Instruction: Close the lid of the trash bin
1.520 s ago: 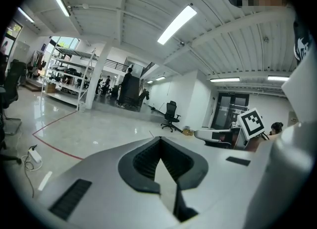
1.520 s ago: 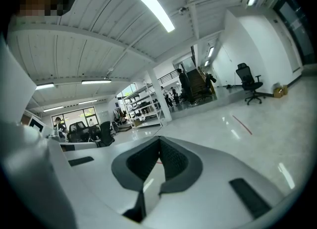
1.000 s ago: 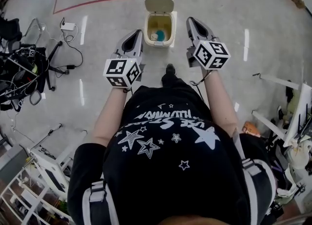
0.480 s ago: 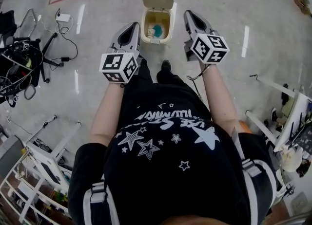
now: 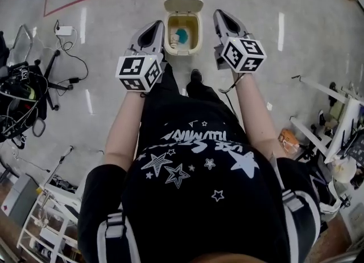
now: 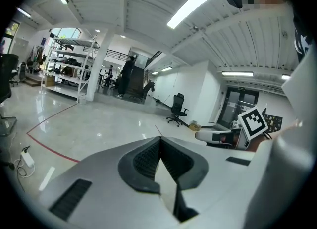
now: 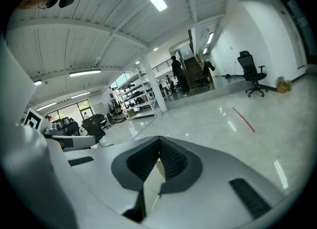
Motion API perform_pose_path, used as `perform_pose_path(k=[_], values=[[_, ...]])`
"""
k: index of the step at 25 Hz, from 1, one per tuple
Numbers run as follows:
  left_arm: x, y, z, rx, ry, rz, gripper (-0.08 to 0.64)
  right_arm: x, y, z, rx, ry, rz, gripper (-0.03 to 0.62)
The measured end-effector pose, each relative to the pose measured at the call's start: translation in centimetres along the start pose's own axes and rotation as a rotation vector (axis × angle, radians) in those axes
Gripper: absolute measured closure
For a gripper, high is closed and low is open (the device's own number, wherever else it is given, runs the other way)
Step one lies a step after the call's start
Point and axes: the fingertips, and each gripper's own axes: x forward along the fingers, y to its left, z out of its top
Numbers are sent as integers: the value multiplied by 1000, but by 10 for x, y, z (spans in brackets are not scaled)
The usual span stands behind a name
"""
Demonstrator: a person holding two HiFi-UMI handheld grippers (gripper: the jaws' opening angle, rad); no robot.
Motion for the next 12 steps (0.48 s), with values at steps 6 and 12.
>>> perform_pose_path(k=[6,12], values=[[49,30,-1,7,58,-62,549,36,-13,-9,21,28,-80,586],[100,52,-17,-13,112,-100,549,74,-43,-29,49,75,-148,588]])
